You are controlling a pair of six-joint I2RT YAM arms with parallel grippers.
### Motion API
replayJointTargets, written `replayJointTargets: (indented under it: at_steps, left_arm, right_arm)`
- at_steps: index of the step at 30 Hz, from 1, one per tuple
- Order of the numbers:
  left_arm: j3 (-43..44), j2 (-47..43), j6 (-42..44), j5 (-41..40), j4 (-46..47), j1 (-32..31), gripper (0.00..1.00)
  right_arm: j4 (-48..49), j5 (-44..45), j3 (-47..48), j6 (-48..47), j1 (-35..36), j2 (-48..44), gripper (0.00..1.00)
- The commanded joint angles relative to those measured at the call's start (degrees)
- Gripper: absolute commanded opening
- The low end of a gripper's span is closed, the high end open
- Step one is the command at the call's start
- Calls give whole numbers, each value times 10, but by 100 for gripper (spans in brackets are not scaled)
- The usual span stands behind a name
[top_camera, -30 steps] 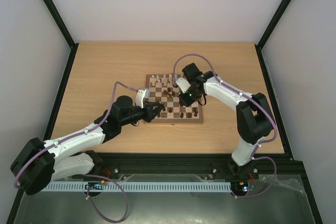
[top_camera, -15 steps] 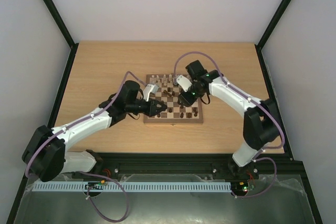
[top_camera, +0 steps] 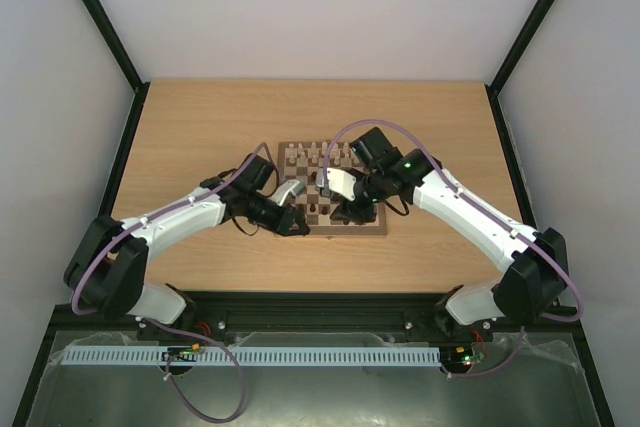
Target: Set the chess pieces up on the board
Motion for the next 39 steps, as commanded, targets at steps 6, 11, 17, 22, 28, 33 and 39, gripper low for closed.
replayJointTargets:
  at_steps: [6, 11, 17, 22, 28, 33, 39]
  left_arm:
    - [74, 51, 62, -260, -197, -103, 16]
    - [108, 115, 49, -381, -253, -169, 16]
    - [128, 163, 27, -437, -238, -228, 17]
    - [124, 174, 15, -471, -218, -254, 36]
    - [88, 151, 6, -473, -185, -263, 38]
    - [54, 131, 4, -460, -131, -264, 32]
    - [27, 115, 10, -455, -75, -263, 30]
  right_arm:
    - [-27, -11, -67, -21, 4, -38, 46]
    - [-30, -8, -95, -14, 4, -72, 46]
    - [-28, -5, -121, -9, 4, -86, 46]
    - [-26, -10, -130, -3, 4, -85, 45]
    - [-21, -13, -135, 5, 4, -85, 46]
    - [-18, -16, -146, 8, 4, -84, 46]
    - [-19, -39, -165, 15, 5, -88, 45]
